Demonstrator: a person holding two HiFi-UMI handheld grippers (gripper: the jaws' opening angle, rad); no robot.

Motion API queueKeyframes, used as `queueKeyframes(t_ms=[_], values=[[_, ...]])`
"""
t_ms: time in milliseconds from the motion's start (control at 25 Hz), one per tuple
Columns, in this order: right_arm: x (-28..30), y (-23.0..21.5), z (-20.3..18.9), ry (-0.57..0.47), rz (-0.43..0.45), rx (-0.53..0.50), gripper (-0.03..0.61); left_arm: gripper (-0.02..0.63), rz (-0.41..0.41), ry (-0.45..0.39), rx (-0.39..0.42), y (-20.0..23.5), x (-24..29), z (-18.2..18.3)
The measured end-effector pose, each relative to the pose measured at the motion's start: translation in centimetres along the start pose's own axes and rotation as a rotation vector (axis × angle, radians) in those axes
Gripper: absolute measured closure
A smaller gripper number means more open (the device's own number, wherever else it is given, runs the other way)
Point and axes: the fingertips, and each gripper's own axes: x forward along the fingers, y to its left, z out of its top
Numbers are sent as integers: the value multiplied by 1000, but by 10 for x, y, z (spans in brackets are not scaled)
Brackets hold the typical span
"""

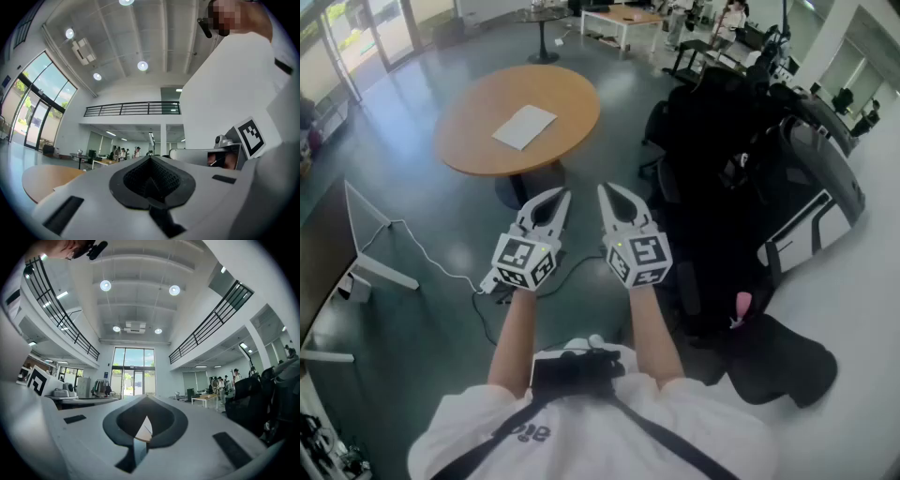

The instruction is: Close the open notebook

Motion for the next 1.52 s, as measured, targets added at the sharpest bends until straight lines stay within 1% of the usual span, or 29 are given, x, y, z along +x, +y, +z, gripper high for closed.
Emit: queueKeyframes(t_ms=[120, 200, 280, 320, 520, 640, 720, 960, 1120, 1240, 1360, 1520], values=[[-6, -19, -4, 22, -16, 4, 563, 604, 23, 33, 20, -8, 17, -8], [-10, -31, -6, 29, -20, 9, 563, 604, 47, 46, 60, -13, 28, -12], [-14, -46, -9, 33, -32, 20, 563, 604, 46, 57, 97, -20, 41, -16], [-15, -54, -10, 32, -39, 26, 563, 604, 41, 56, 102, -22, 48, -17], [-6, -89, -11, 19, -63, 60, 563, 604, 39, 73, 97, -21, 82, -25], [5, -109, -11, 1, -93, 90, 563, 604, 22, 86, 99, -17, 102, -31], [14, -121, -13, -3, -110, 99, 563, 604, 25, 84, 92, -10, 115, -33], [58, -157, -21, -12, -149, 97, 563, 604, 67, 90, 61, 34, 163, -44], [101, -177, -27, 3, -152, 89, 563, 604, 84, 98, 49, 72, 198, -49], [143, -196, -26, 8, -154, 69, 563, 604, 91, 98, 55, 107, 233, -48], [193, -222, -30, 13, -143, 87, 563, 604, 85, 96, 55, 146, 276, -49], [255, -239, -32, 15, -130, 95, 563, 604, 81, 109, 56, 196, 317, -47]])
